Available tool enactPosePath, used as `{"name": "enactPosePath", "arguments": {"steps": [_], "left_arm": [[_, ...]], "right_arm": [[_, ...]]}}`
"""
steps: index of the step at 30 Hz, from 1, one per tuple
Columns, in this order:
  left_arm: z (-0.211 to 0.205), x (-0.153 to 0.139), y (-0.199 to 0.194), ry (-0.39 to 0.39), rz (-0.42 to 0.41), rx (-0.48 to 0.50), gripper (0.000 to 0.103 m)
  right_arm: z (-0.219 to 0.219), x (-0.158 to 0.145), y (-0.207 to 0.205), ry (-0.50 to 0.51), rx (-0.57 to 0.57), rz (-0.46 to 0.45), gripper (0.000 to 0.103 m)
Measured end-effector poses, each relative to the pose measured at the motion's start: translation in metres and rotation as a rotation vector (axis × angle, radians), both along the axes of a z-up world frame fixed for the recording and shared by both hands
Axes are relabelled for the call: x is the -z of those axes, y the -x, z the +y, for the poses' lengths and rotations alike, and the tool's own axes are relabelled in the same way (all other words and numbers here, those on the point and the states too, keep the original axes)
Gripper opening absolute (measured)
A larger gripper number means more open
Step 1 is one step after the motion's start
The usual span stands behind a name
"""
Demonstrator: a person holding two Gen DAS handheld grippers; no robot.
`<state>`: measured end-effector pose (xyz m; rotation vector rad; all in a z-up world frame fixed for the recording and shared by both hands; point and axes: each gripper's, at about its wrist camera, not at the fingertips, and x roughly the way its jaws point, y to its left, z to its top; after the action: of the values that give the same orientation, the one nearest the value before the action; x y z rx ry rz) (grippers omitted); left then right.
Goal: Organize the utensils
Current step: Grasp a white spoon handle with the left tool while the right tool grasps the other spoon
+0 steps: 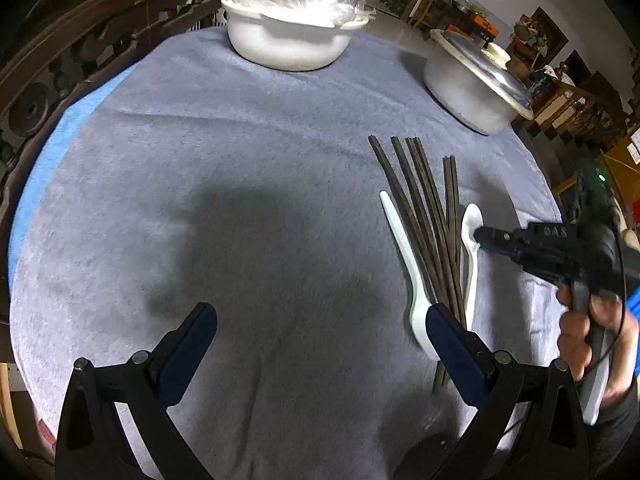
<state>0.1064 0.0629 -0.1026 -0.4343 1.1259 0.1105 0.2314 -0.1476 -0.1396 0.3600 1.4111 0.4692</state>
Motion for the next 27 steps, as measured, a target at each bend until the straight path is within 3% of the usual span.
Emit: {"name": "enactPosePath", "arguments": {"steps": [7, 9, 11, 14, 16, 20, 21, 23, 27], "left_arm": [[-0.007, 0.009, -0.039, 0.167, 0.080, -0.032, 0.100], [-0.013, 0.013, -0.052, 0.179, 0.125, -0.039, 0.093], [-0.018, 0.017, -0.063, 0.174, 0.184, -0.044, 0.075], [-0.025, 0.022, -0.073, 0.157, 0.247, -0.050, 0.060], [-0.030, 0.022, -0.080, 0.125, 0.272, -0.049, 0.058], [-0.036, 0.021, -0.092, 0.070, 0.312, -0.040, 0.035], [-0.038, 0.021, -0.096, 0.072, 0.320, -0.027, 0.033], [-0.043, 0.023, -0.104, 0.102, 0.334, 0.003, 0.016], [-0.048, 0.021, -0.115, 0.094, 0.375, 0.075, 0.008]], "right_arm": [[-0.028, -0.020, 0.018, -0.008, 0.006, -0.059, 0.003], [-0.038, -0.023, 0.024, -0.018, 0.011, -0.063, 0.003], [-0.045, -0.024, 0.029, -0.030, 0.014, -0.062, 0.003], [-0.052, -0.024, 0.036, -0.046, 0.013, -0.054, 0.003], [-0.055, -0.023, 0.040, -0.053, 0.008, -0.051, 0.003], [-0.057, -0.021, 0.045, -0.068, -0.002, -0.043, 0.003], [-0.056, -0.021, 0.045, -0.069, -0.004, -0.042, 0.003], [-0.057, -0.022, 0.047, -0.070, -0.009, -0.041, 0.003], [-0.058, -0.023, 0.051, -0.058, -0.028, -0.039, 0.003]]}}
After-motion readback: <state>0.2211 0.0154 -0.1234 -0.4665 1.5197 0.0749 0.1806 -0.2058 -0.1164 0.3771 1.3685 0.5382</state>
